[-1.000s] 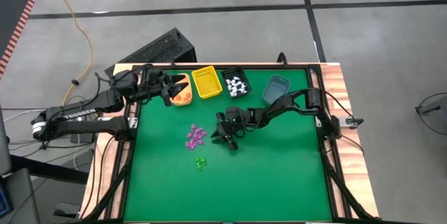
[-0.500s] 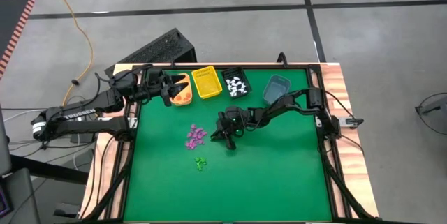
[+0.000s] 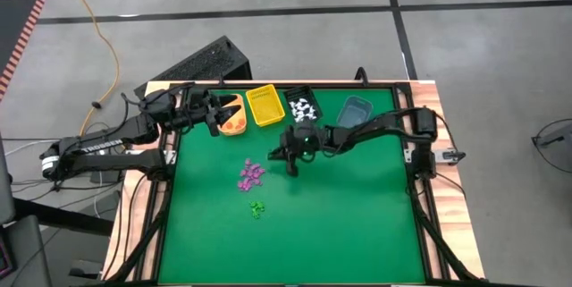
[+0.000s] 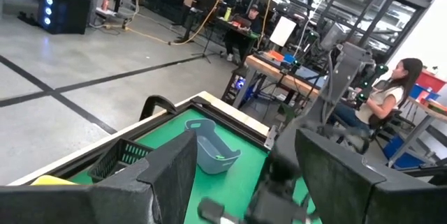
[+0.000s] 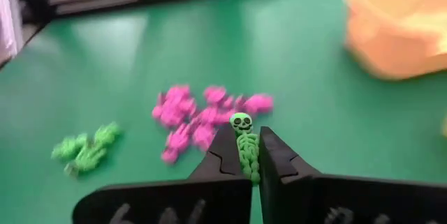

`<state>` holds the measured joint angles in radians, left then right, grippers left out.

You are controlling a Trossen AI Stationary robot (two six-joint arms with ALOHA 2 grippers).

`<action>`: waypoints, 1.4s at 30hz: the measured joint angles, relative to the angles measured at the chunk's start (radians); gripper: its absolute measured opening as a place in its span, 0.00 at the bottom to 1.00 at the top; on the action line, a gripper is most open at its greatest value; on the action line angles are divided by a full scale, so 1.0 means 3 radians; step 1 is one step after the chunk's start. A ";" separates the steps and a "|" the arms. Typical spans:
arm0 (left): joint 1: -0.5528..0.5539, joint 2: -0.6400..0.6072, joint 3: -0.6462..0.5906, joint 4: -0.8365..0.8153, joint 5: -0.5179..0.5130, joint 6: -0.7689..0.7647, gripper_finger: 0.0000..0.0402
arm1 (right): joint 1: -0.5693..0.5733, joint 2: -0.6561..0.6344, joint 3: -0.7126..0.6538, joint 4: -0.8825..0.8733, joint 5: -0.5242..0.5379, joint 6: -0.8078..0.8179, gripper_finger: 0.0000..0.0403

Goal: Sort Halloween decoration
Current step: Put the green skeleton toy into the blue bin

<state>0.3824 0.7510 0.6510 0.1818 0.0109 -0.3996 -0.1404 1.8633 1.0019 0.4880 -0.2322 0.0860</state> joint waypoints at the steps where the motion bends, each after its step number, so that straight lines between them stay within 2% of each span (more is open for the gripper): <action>1: 0.0000 -0.0003 0.0000 -0.0001 0.0000 0.0000 0.58 | -0.0037 -0.0073 0.0000 -0.0022 0.0044 0.0004 0.02; 5: 0.0000 -0.0038 0.0000 0.0001 0.0001 0.0038 0.58 | -0.0213 -0.0440 -0.0021 -0.0223 0.0275 -0.0032 0.02; 12: 0.0000 -0.0175 0.0000 -0.0002 -0.0009 0.0174 0.58 | -0.0587 -0.1220 -0.0541 -0.0311 0.0713 -0.0013 0.02; 16: -0.0001 -0.0223 0.0000 -0.0022 -0.0090 0.0215 0.58 | -0.0702 -0.1640 -0.0873 -0.0349 0.1078 0.0014 0.02; 23: -0.0001 -0.0294 0.0000 -0.0024 -0.0118 0.0214 0.58 | -0.0742 -0.2218 -0.1286 -0.0849 0.1872 0.0246 0.02; 30: 0.0000 -0.0356 0.0000 -0.0042 -0.0150 0.0211 0.58 | -0.0741 -0.2450 -0.1490 -0.1443 0.2542 0.0792 0.02; 42: 0.0000 -0.0355 0.0000 -0.0039 -0.0151 0.0206 0.58 | -0.0794 -0.2434 -0.1565 -0.2240 0.2966 0.1719 0.02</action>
<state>0.3824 0.6445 0.6510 0.1699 -0.0345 -0.3378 -0.3787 1.1332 0.5323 -0.1840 0.6575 0.6017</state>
